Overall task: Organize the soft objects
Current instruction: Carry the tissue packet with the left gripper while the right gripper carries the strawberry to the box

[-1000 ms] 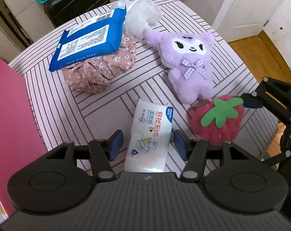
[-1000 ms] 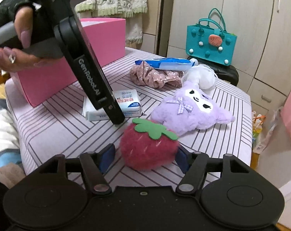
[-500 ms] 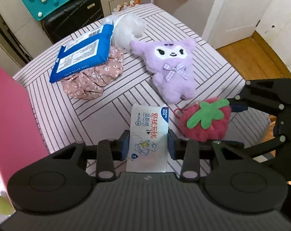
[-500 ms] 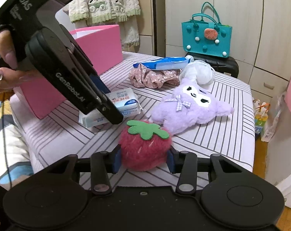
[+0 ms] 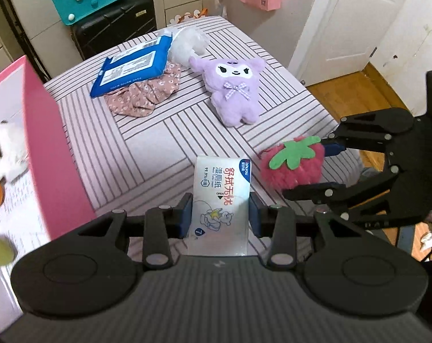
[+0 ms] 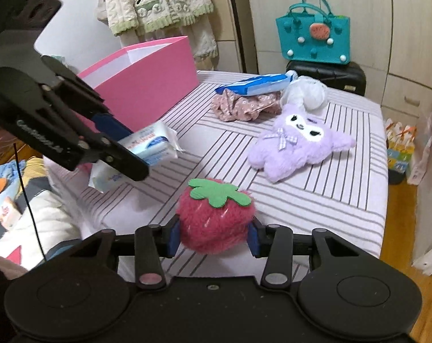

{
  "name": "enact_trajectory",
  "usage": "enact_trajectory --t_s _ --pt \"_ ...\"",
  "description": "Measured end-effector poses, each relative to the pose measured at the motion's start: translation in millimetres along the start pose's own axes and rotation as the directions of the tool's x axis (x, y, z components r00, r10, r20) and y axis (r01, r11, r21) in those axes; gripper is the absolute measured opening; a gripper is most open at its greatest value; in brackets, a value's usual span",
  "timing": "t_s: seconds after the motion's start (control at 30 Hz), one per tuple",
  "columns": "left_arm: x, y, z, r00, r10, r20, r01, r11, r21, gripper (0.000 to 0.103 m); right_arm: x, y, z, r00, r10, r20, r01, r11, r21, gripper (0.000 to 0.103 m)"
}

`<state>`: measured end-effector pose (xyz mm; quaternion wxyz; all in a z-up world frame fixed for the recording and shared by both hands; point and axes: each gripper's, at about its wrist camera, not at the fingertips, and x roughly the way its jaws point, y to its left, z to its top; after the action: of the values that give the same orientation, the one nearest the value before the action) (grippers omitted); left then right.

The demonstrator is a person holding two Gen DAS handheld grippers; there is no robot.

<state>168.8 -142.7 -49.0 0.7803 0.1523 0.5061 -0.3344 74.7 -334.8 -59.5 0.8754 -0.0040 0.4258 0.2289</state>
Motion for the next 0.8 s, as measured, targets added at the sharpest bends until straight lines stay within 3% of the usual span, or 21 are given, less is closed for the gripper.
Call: enact_trajectory --t_s 0.4,0.8 --pt "-46.4 7.0 -40.5 0.998 -0.063 -0.025 0.06 0.993 -0.103 0.038 -22.4 31.4 9.1 0.988 0.135 -0.08 -0.134 0.991 0.018 0.05" --pt "-106.4 16.2 -90.3 0.999 -0.017 0.029 0.021 0.988 -0.151 0.039 -37.8 77.8 33.7 0.96 0.251 -0.124 -0.255 0.967 -0.014 0.05"
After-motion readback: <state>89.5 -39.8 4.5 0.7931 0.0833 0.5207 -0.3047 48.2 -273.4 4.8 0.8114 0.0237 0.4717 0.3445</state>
